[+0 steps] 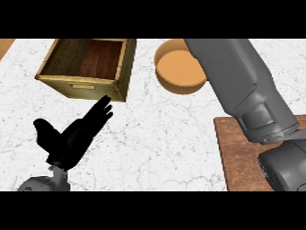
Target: Pick the squash from the cutting board and place it in the pot
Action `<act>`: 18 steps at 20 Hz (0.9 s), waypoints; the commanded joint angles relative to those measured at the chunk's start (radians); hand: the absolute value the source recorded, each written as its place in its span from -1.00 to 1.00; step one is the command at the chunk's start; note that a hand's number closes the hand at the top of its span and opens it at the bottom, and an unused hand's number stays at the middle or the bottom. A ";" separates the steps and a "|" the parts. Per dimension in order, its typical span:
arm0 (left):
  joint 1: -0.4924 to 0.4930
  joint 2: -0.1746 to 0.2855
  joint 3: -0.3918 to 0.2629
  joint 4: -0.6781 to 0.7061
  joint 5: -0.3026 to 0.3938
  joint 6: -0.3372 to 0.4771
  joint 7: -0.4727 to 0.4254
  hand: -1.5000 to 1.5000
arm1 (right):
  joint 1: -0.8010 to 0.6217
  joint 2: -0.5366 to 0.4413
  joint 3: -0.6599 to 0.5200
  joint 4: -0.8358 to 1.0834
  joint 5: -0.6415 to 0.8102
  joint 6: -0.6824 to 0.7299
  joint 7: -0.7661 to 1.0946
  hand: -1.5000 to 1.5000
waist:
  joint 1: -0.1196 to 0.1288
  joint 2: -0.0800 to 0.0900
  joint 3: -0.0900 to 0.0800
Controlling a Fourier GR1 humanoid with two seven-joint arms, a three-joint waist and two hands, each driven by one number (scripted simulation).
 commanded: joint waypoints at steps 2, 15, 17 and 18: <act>-0.017 -0.027 -0.019 0.009 -0.009 0.020 0.030 0.00 | -0.001 0.007 -0.121 0.073 -0.107 -0.052 -0.061 -1.00 | 0.000 0.004 0.001; -0.025 -0.034 -0.010 0.022 -0.035 0.019 -0.007 0.00 | 0.010 0.021 -0.283 0.104 -0.245 -0.285 -0.355 -1.00 | 0.006 0.007 0.001; -0.030 -0.014 0.022 0.042 -0.008 -0.012 -0.019 0.00 | 0.000 0.006 -0.273 0.133 -0.218 -0.337 -0.348 -1.00 | 0.009 0.008 0.000; 0.019 -0.019 -0.018 -0.019 -0.023 0.000 0.008 0.00 | 0.011 -0.001 -0.279 0.140 -0.220 -0.356 -0.350 -1.00 | 0.008 0.000 0.001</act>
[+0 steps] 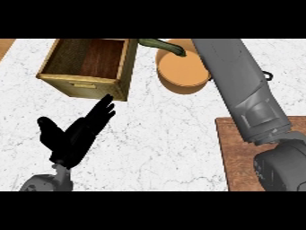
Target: Pick the squash from the cutting board and place it in the pot
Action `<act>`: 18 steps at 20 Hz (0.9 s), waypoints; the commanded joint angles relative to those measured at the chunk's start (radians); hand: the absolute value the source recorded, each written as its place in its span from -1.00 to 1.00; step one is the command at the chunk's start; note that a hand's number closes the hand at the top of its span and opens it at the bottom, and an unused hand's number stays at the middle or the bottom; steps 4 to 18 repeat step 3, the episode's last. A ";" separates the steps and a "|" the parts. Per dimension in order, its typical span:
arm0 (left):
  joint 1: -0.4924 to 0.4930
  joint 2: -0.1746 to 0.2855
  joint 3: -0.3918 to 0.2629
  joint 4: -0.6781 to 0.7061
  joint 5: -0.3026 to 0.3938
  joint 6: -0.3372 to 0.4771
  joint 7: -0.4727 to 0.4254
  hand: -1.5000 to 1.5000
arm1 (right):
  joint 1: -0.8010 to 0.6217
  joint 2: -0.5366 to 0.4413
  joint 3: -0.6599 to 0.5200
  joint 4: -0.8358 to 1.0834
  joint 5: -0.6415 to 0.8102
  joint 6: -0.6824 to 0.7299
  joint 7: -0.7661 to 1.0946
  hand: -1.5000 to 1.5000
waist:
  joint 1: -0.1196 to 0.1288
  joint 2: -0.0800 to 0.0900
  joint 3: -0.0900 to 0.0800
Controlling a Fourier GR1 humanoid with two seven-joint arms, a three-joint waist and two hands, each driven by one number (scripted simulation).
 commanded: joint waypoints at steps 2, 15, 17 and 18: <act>0.068 0.021 0.004 -0.020 0.008 -0.033 -0.023 0.00 | 0.005 -0.033 -0.014 0.047 0.003 -0.070 -0.027 -1.00 | -0.015 -0.011 0.000; 0.046 0.014 0.007 0.000 -0.011 -0.021 -0.036 0.00 | 0.025 -0.065 -0.031 0.040 -0.015 -0.053 -0.061 -1.00 | -0.021 -0.009 0.000; 0.046 0.014 0.007 0.000 -0.011 -0.021 -0.036 0.00 | 0.025 -0.065 -0.031 0.040 -0.015 -0.053 -0.061 -1.00 | -0.021 -0.009 0.000; 0.046 0.014 0.007 0.000 -0.011 -0.021 -0.036 0.00 | 0.025 -0.065 -0.031 0.040 -0.015 -0.053 -0.061 -1.00 | -0.021 -0.009 0.000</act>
